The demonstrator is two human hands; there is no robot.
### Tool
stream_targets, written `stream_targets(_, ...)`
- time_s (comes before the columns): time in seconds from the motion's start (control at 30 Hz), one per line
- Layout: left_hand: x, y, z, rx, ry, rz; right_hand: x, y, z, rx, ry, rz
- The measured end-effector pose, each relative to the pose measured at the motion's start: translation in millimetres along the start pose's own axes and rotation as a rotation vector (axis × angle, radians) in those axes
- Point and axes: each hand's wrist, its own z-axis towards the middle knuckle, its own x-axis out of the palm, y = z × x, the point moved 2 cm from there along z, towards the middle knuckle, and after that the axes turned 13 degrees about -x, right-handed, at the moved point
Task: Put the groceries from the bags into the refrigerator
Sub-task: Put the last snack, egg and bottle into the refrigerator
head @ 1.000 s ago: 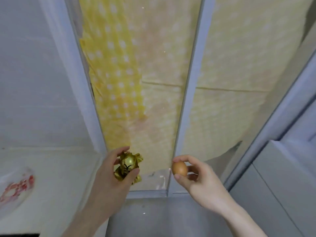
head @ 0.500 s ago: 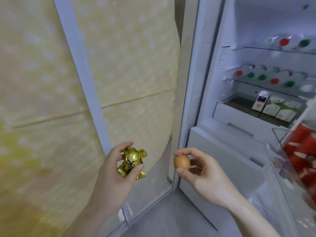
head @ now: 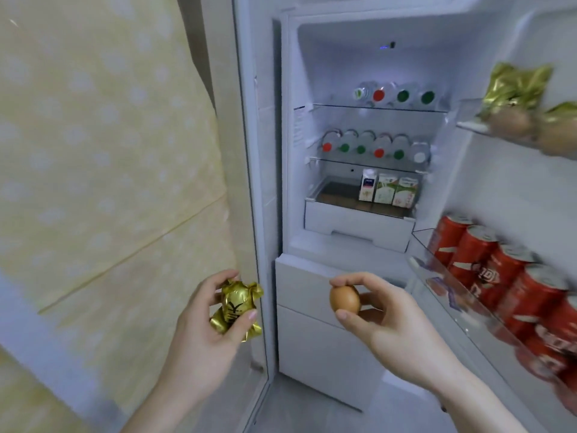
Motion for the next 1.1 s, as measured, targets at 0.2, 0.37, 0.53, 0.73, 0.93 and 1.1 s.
stream_targets(0.2, 46, -39, 45, 0.102, 0.181, -0.060, -41, 4, 0, -0.004, -0.131, -0.104)
stream_targets(0.37, 89, -104, 76, 0.260, 0.253, -0.102, -93, 21, 9, -0.104, -0.214, -0.237)
stream_targets(0.53, 122, -187, 91, 0.445, 0.332, -0.172, -146, 54, 14, -0.217, -0.271, -0.357)
stream_targets(0.73, 152, -282, 105, 0.650, 0.396, -0.312, -191, 94, 17, -0.316, -0.274, -0.694)
stream_targets(0.93, 180, -369, 117, 0.774, 0.482, -0.332, -228, 133, 18, -0.288, -0.361, -0.921)
stream_targets(1.1, 215, -425, 118, 0.822, 0.599, -0.230, -261, 165, 11, -0.142, -0.417, -1.085)
